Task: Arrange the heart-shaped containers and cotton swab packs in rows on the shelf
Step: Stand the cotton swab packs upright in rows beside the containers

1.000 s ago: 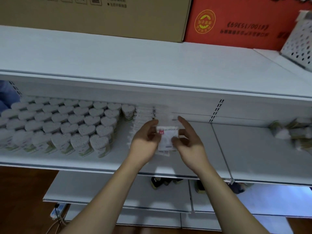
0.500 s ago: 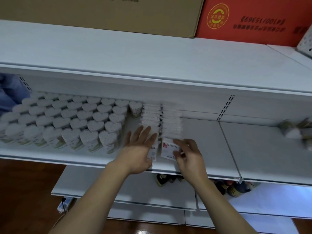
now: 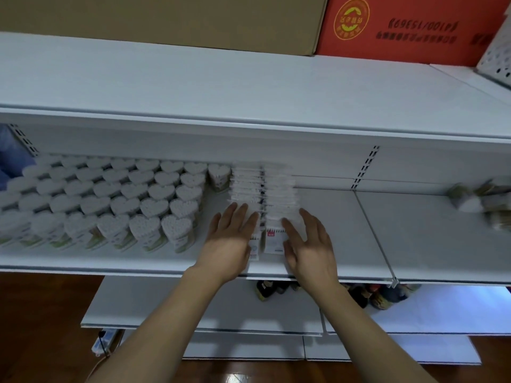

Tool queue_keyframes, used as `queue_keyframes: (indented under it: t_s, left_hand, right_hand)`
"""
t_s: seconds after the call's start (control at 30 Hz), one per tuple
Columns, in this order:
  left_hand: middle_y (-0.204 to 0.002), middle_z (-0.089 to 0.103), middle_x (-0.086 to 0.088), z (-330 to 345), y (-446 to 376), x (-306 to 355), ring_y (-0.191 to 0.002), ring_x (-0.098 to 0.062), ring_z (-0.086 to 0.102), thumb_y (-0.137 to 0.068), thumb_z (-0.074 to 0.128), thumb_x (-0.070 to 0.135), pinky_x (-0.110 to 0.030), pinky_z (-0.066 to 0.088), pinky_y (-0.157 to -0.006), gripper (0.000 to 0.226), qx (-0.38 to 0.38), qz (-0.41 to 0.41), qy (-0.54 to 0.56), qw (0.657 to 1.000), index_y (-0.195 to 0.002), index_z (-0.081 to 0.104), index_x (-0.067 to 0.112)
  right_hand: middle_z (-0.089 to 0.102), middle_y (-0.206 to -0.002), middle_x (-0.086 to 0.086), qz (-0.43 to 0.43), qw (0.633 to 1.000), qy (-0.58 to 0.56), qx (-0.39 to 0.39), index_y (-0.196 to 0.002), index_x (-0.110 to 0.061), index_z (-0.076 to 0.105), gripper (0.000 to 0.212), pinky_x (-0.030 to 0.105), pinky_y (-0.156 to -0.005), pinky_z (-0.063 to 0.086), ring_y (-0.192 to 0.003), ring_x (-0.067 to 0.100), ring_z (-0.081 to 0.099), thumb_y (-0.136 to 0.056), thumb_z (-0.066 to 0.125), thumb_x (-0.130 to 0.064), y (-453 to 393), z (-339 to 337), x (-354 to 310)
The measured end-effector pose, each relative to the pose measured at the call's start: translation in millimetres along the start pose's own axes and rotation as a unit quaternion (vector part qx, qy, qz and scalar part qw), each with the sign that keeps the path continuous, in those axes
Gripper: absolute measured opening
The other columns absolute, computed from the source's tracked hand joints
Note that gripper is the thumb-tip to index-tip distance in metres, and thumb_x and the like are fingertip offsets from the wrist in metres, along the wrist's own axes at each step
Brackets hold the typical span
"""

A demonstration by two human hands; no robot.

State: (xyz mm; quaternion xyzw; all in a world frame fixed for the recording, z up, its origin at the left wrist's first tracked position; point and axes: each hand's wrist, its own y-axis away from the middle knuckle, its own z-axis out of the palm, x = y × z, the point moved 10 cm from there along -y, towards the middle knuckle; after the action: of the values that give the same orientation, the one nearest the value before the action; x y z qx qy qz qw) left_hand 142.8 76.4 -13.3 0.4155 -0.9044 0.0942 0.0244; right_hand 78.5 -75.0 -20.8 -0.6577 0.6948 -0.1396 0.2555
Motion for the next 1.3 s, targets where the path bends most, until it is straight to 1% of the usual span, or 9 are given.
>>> queue_keyframes:
  t_s: [0.13, 0.23, 0.3, 0.53, 0.77, 1.07, 1.2, 1.27, 1.3]
  left_hand:
    - [-0.163, 0.023, -0.013, -4.6, -4.9, 5.2, -0.152, -0.035, 0.015, -0.089, 0.065, 0.035, -0.059, 0.018, -0.12, 0.079, 0.016, -0.001, -0.001, 1.0, -0.156, 0.03, 0.013]
    - [-0.15, 0.046, -0.017, -14.1, -10.5, 19.0, -0.143, -0.038, 0.036, -0.079, 0.075, 0.036, -0.064, 0.03, -0.112, 0.075, 0.064, 0.008, -0.017, 0.998, -0.144, 0.05, 0.007]
    - [-0.143, 0.054, -0.018, -19.5, -14.9, 28.0, -0.138, -0.039, 0.044, -0.072, 0.081, 0.034, -0.067, 0.032, -0.109, 0.073, 0.095, -0.003, -0.033, 0.995, -0.135, 0.058, 0.005]
    - [-0.144, 0.053, -0.018, -32.4, -36.1, 106.3, -0.139, -0.038, 0.043, -0.074, 0.081, 0.037, -0.063, 0.031, -0.113, 0.072, 0.137, 0.027, -0.037, 0.99, -0.134, 0.059, 0.005]
    - [-0.144, 0.053, -0.018, -10.6, -82.0, 263.1, -0.139, -0.037, 0.043, -0.082, 0.065, 0.042, -0.06, 0.028, -0.115, 0.064, 0.125, 0.047, -0.009, 0.991, -0.135, 0.059, 0.008]
    - [-0.145, 0.052, -0.017, 24.0, -147.5, 440.7, -0.14, -0.037, 0.042, -0.081, 0.071, 0.042, -0.06, 0.028, -0.115, 0.067, 0.082, 0.064, 0.004, 0.995, -0.137, 0.057, 0.01]
    - [-0.142, 0.056, -0.016, 41.1, -183.0, 495.7, -0.136, -0.036, 0.047, -0.078, 0.071, 0.045, -0.059, 0.031, -0.112, 0.066, 0.064, 0.089, 0.005, 0.994, -0.133, 0.061, 0.01]
    - [-0.147, 0.05, -0.016, 52.8, -202.2, 518.8, -0.141, -0.036, 0.041, -0.085, 0.061, 0.046, -0.059, 0.027, -0.116, 0.065, 0.047, 0.102, 0.016, 0.994, -0.138, 0.056, 0.009]
    - [-0.154, 0.041, -0.015, 60.2, -211.8, 530.6, -0.146, -0.035, 0.031, -0.091, 0.054, 0.046, -0.057, 0.019, -0.119, 0.065, 0.04, 0.111, 0.022, 0.993, -0.145, 0.049, 0.01]
  right_hand:
    - [0.038, -0.152, 0.022, 0.019, 0.999, 0.016, -0.022, -0.146, -0.014, 0.048, 0.062, 0.052, -0.104, 0.044, -0.136, 0.043, 0.04, -0.087, 0.062, -0.026, 2.0, -5.5, 0.6]
    - [0.036, -0.154, 0.021, 0.035, 0.998, 0.029, -0.041, -0.145, -0.012, 0.048, 0.062, 0.051, -0.106, 0.041, -0.138, 0.042, 0.037, -0.087, 0.059, -0.028, 5.2, -15.1, 3.8]
    - [0.037, -0.153, 0.022, 0.043, 0.997, 0.03, -0.052, -0.143, -0.011, 0.05, 0.059, 0.052, -0.106, 0.042, -0.138, 0.041, 0.036, -0.086, 0.059, -0.027, 9.0, -22.7, 9.8]
    - [0.039, -0.151, 0.021, 0.056, 0.998, 0.021, -0.023, -0.14, -0.01, 0.052, 0.053, 0.054, -0.107, 0.04, -0.139, 0.042, 0.035, -0.091, 0.055, -0.028, 30.4, -64.1, 69.3]
    - [0.045, -0.146, 0.018, 0.115, 0.991, 0.066, -0.015, -0.135, -0.012, 0.057, 0.055, 0.054, -0.107, 0.039, -0.137, 0.039, 0.038, -0.086, 0.051, -0.036, 67.5, -127.3, 202.0]
    - [0.048, -0.144, 0.018, 0.173, 0.975, 0.13, -0.044, -0.136, -0.013, 0.057, 0.057, 0.054, -0.106, 0.04, -0.137, 0.04, 0.039, -0.089, 0.043, -0.042, 115.0, -202.5, 385.0]
    - [0.046, -0.147, 0.02, 0.238, 0.954, 0.162, -0.079, -0.14, -0.011, 0.053, 0.061, 0.054, -0.112, 0.035, -0.139, 0.042, 0.035, -0.091, 0.042, -0.045, 127.4, -212.3, 468.7]
    - [0.047, -0.145, 0.022, 0.275, 0.941, 0.177, -0.085, -0.139, -0.009, 0.054, 0.061, 0.054, -0.112, 0.034, -0.139, 0.043, 0.034, -0.089, 0.043, -0.044, 132.9, -216.2, 508.6]
    - [0.048, -0.144, 0.022, 0.291, 0.935, 0.185, -0.086, -0.138, -0.009, 0.054, 0.061, 0.054, -0.111, 0.035, -0.139, 0.043, 0.035, -0.088, 0.046, -0.043, 135.7, -218.9, 526.5]
